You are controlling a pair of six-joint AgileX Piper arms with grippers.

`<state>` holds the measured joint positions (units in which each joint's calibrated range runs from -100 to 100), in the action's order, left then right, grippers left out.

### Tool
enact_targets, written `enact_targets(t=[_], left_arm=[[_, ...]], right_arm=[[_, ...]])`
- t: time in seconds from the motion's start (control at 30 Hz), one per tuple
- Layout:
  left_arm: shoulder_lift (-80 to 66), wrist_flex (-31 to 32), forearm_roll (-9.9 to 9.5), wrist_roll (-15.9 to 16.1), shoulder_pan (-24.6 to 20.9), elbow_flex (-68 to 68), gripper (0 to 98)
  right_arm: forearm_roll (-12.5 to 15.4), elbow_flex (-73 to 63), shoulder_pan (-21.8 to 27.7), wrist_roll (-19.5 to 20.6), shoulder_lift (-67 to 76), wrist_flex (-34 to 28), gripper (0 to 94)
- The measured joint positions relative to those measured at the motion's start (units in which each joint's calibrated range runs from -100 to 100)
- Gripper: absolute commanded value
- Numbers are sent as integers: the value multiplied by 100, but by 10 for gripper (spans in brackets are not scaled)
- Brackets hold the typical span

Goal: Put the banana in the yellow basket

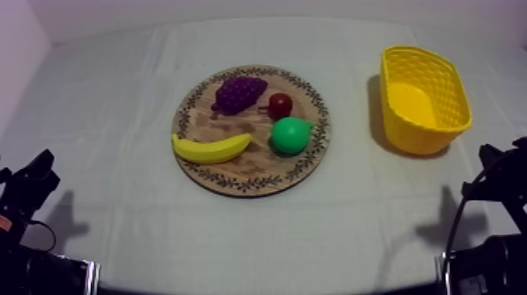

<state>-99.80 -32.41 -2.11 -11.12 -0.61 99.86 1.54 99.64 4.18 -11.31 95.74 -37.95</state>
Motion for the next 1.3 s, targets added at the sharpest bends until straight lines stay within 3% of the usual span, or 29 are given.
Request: enact_targets(t=[0.87, 1.13, 1.3], left_arm=[[0, 0, 0, 0, 0, 0, 1], [0, 0, 0, 0, 0, 0, 1], [0, 0, 0, 0, 0, 0, 1]], right_arm=[[19, 0, 115, 132, 0, -9, 8], [164, -140, -68, -55, -521, 857, 9], [459, -813, -270, -308, -1463, 1665, 8]])
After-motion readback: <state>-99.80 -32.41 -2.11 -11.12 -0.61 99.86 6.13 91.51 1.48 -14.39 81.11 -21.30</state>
